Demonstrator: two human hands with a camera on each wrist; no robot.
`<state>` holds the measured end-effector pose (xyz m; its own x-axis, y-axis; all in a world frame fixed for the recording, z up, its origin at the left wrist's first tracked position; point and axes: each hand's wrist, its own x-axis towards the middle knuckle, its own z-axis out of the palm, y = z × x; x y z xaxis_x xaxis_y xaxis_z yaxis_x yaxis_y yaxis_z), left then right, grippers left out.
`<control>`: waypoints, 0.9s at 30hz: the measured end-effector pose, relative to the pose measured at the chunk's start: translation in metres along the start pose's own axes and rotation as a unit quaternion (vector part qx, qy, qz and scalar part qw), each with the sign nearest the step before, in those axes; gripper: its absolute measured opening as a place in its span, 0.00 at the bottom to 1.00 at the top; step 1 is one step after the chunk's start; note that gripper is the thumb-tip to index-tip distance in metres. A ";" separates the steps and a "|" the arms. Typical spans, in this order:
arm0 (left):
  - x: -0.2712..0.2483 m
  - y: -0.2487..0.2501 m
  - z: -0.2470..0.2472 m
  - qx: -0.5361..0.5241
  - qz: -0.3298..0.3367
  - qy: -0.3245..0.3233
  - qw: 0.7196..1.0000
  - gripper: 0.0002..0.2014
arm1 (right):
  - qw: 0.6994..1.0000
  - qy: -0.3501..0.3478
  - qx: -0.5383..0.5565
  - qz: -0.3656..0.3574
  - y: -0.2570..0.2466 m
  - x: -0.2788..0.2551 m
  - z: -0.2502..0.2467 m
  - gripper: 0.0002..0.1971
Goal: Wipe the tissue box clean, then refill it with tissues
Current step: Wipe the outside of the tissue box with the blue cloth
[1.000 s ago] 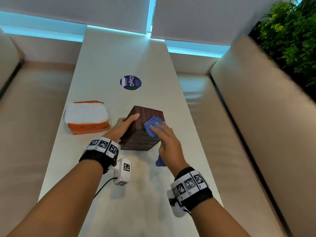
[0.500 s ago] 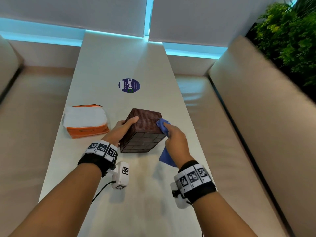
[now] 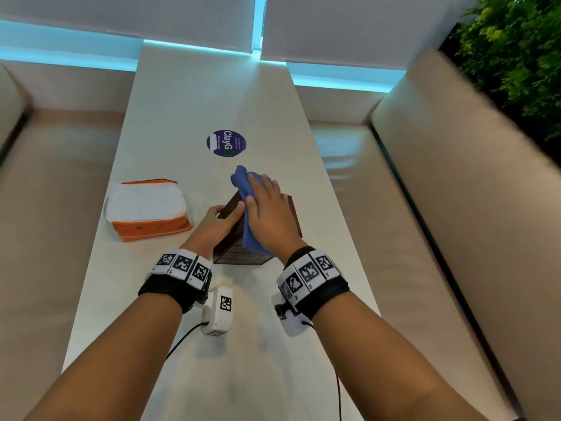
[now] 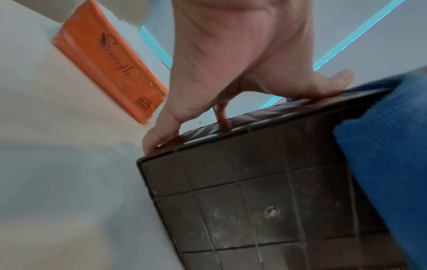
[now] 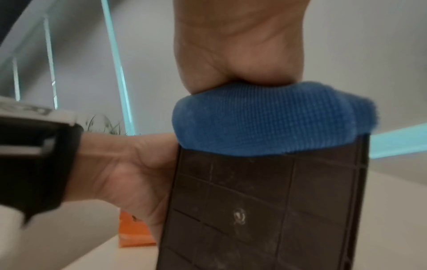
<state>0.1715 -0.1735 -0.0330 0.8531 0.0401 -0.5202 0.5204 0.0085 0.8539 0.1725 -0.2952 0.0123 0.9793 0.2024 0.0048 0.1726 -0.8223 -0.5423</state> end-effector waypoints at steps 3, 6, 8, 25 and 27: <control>-0.001 0.003 -0.001 -0.011 0.007 -0.009 1.000 0.46 | 0.980 0.014 0.045 0.195 0.002 0.009 -0.006 0.24; 0.005 0.006 0.003 -0.059 -0.011 -0.048 0.997 0.41 | 0.951 0.003 0.106 0.292 0.007 0.016 -0.015 0.24; 0.019 -0.003 0.004 -0.050 -0.024 -0.036 0.998 0.47 | 0.976 0.024 0.091 0.196 0.008 0.012 -0.015 0.23; 0.018 -0.021 0.009 -0.118 0.016 -0.026 0.993 0.45 | 0.997 -0.044 0.046 0.043 0.023 0.009 -0.013 0.28; 0.023 -0.022 0.008 -0.117 0.013 -0.027 0.993 0.49 | 0.994 -0.024 0.044 0.092 0.023 0.010 -0.010 0.29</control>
<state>0.1800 -0.1806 -0.0634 0.8698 -0.0112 -0.4933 0.4812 0.2397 0.8432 0.1872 -0.3177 0.0080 0.9868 0.0794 -0.1413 -0.0217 -0.7990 -0.6009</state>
